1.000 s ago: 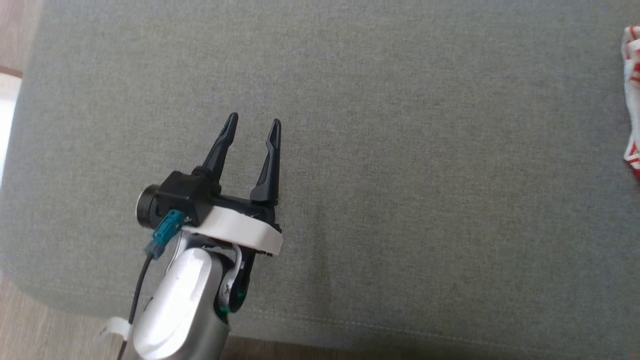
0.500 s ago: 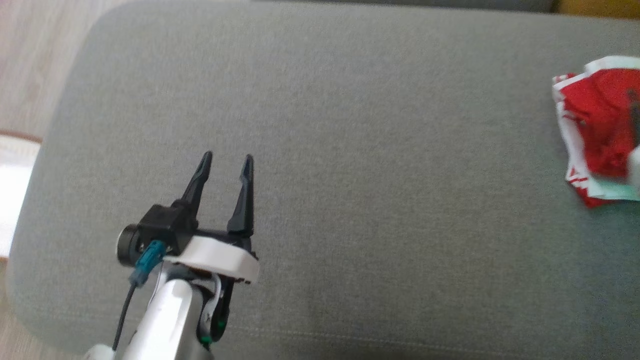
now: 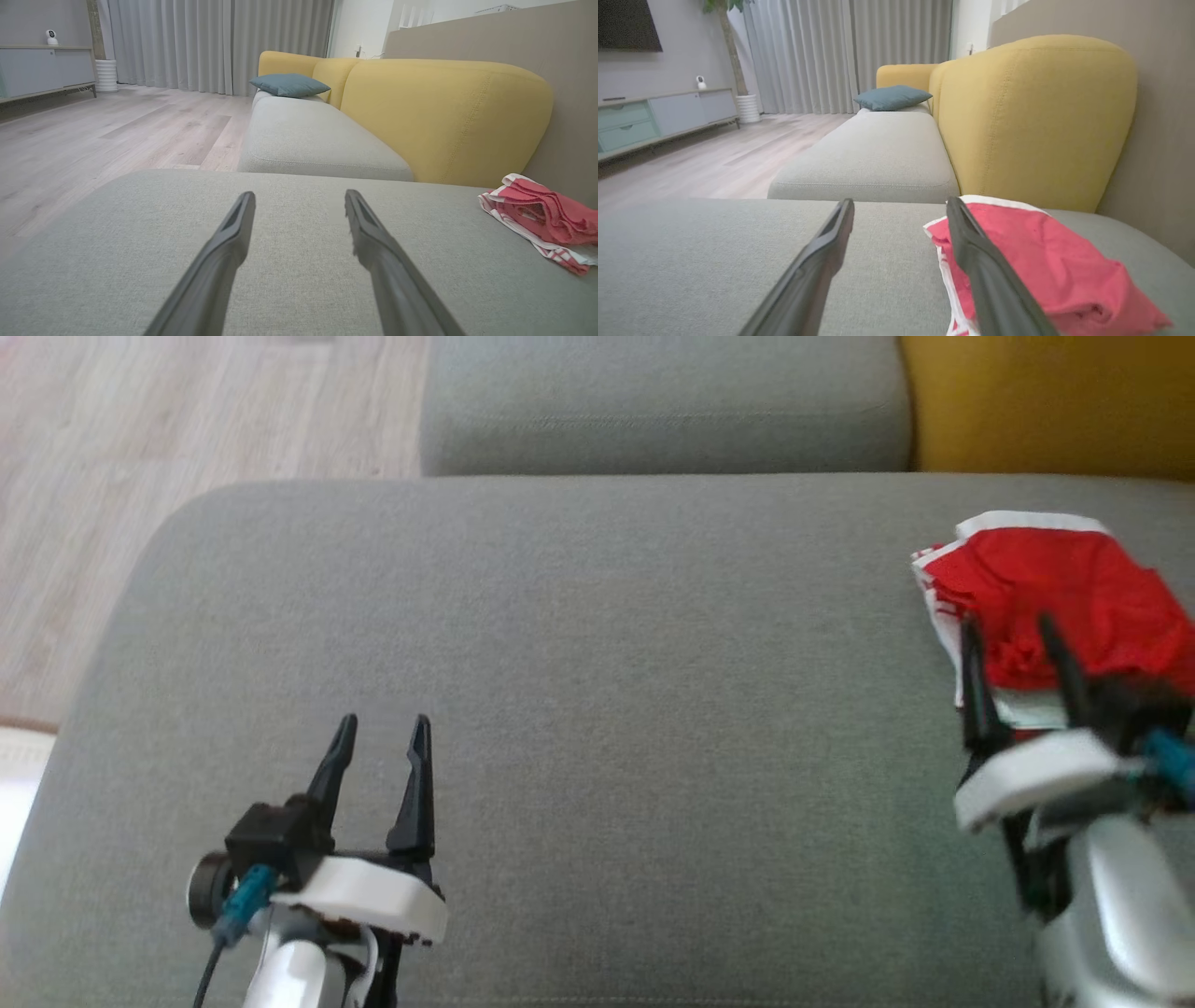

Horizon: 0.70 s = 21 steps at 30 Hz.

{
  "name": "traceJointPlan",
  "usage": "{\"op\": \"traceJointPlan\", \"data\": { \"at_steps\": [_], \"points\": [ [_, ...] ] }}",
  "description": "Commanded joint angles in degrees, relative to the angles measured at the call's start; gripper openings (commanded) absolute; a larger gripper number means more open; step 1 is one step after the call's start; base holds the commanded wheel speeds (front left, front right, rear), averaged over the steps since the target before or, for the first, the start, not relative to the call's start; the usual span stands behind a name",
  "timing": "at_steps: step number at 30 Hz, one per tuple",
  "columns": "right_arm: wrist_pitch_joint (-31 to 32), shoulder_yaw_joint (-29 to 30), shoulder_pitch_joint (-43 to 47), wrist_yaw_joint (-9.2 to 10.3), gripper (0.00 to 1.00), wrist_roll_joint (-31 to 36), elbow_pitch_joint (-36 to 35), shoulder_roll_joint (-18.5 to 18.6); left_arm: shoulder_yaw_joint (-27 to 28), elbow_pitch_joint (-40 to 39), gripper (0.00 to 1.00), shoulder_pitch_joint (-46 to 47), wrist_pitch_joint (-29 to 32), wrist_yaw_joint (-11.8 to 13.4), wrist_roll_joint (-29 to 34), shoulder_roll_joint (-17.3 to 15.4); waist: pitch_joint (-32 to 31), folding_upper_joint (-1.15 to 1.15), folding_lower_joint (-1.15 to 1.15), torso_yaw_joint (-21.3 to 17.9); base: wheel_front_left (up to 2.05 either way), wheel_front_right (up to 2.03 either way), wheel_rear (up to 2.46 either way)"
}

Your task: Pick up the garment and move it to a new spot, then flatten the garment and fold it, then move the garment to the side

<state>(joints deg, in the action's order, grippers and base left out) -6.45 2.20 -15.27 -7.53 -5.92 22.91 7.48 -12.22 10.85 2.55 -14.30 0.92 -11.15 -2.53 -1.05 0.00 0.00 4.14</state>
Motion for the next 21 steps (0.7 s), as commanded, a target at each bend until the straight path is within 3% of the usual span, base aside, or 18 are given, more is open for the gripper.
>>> {"op": "traceJointPlan", "data": {
  "at_steps": [1,7,15,21],
  "points": [
    [-1.19,-0.72,-0.51,0.04,1.0,0.0,-2.54,-0.57,1.96,-1.88,1.0,1.63,-0.7,-0.35,0.69,-0.34,-0.72,0.0,0.0,-0.68,0.0,0.0,0.0],
    [-5.11,1.01,7.19,0.04,1.0,1.99,-7.48,-4.26,2.37,-2.32,1.0,-0.83,-0.7,-0.09,-0.13,-0.34,-1.83,0.0,0.0,-1.65,0.0,0.0,0.0],
    [-6.58,-1.73,12.55,0.04,1.0,-5.05,-8.34,-4.58,2.06,-2.81,1.0,-2.88,-0.7,-0.18,-1.34,-0.34,-2.82,0.0,0.0,-1.96,0.0,0.0,0.0],
    [-7.19,-3.02,13.0,0.04,1.0,-5.9,-8.28,-4.59,2.46,-3.1,1.0,-3.42,-0.7,0.22,-1.89,-0.34,-3.13,0.0,0.0,-2.15,0.0,0.0,0.0]
  ]
}}
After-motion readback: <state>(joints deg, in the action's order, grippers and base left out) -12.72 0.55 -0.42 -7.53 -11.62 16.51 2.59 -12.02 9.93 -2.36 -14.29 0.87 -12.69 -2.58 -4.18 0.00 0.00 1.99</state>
